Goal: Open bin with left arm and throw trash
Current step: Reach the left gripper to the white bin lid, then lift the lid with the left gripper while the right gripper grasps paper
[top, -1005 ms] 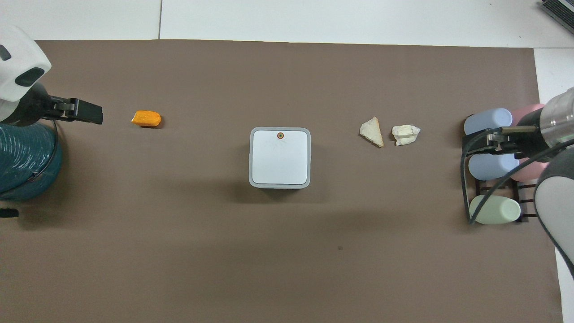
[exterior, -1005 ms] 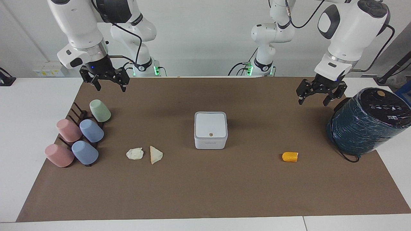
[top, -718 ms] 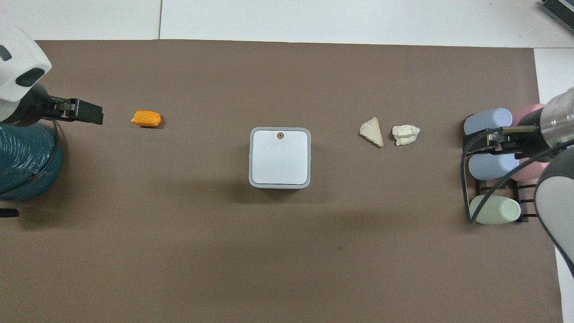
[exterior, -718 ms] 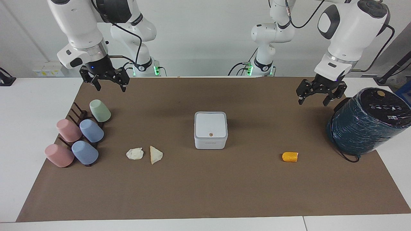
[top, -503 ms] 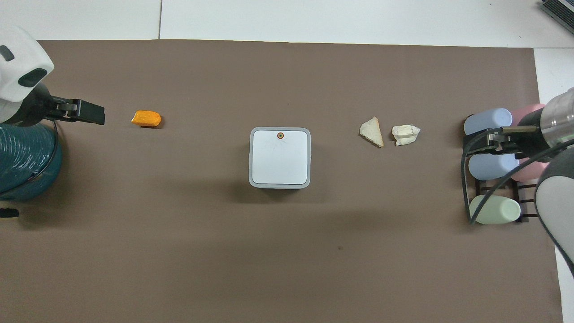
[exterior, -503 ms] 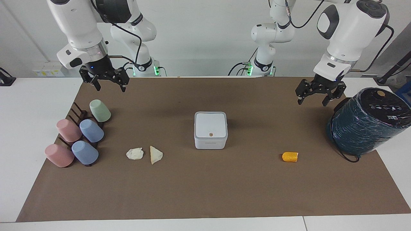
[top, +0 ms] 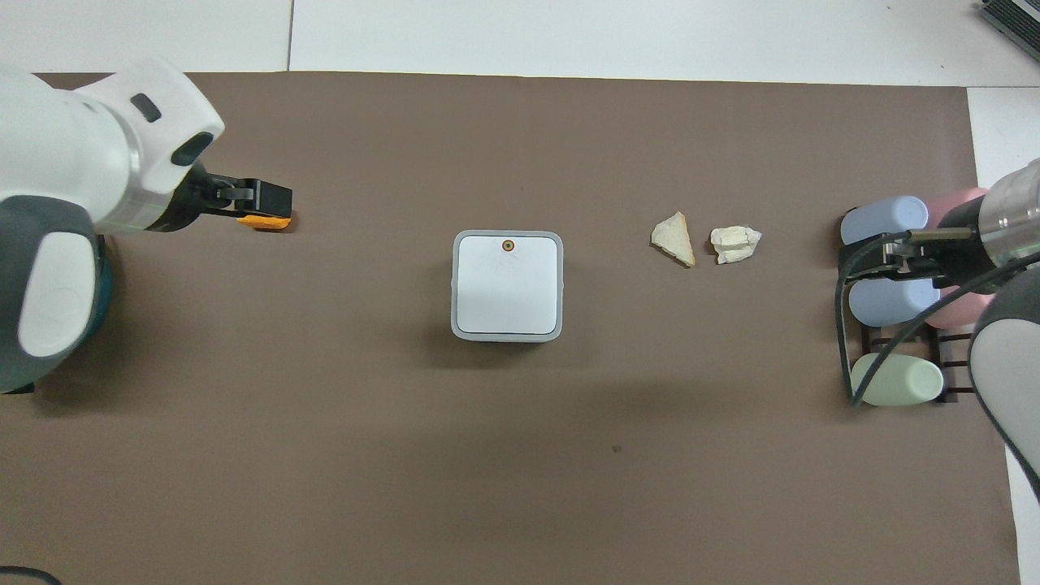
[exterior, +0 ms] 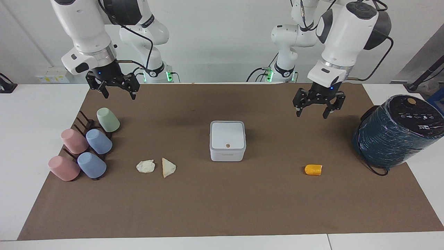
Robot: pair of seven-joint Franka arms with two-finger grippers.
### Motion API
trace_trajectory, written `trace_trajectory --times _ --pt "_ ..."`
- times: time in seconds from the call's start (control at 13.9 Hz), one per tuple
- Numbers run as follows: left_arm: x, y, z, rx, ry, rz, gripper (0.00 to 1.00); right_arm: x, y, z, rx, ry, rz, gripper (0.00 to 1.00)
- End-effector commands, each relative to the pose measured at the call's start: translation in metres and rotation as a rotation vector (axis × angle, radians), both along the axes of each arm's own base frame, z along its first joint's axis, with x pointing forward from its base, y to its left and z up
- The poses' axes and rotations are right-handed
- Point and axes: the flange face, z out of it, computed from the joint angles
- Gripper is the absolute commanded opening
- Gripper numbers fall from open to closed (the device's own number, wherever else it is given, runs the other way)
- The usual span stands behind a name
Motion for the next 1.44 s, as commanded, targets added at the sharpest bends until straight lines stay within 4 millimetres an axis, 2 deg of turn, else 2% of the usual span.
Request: trace_trajectory --times 0.0,0.14,0.29,0.36,0.5,0.93,1.01,1.15,1.22,1.36 --pt "-0.015 -0.035 -0.007 -0.053 -0.023 0.078 0.62 -0.009 -0.001 0.001 0.004 0.005 0.003 1.0" --pt "-0.015 -0.071 -0.029 -0.108 -0.028 0.142 0.28 -0.008 -0.001 0.001 0.004 0.004 0.003 1.0" --pt "-0.015 -0.106 -0.053 -0.165 -0.061 0.207 0.11 -0.009 -0.002 0.001 0.003 0.007 0.001 1.0" --pt "-0.016 -0.117 -0.064 -0.189 -0.076 0.228 0.05 -0.008 -0.002 0.001 0.004 0.005 0.001 1.0" --pt "-0.017 -0.138 -0.082 -0.216 -0.093 0.231 0.03 -0.008 -0.002 0.001 0.004 0.005 0.001 1.0" --pt "-0.034 -0.167 -0.112 -0.265 -0.137 0.201 0.03 -0.006 -0.007 0.002 0.005 -0.016 -0.007 1.0" --pt "-0.038 -0.177 -0.118 -0.266 -0.135 0.185 0.03 -0.001 -0.005 0.001 0.007 -0.048 -0.003 1.0" --pt "-0.036 -0.19 -0.139 -0.283 -0.137 0.2 0.03 0.006 -0.004 -0.02 0.012 -0.117 -0.001 1.0" --pt "-0.034 -0.197 -0.154 -0.291 -0.135 0.212 0.03 0.011 -0.004 -0.037 0.013 -0.123 0.001 1.0" --pt "-0.037 -0.207 -0.169 -0.296 -0.13 0.207 0.03 0.031 -0.004 -0.075 0.015 -0.112 0.001 1.0"
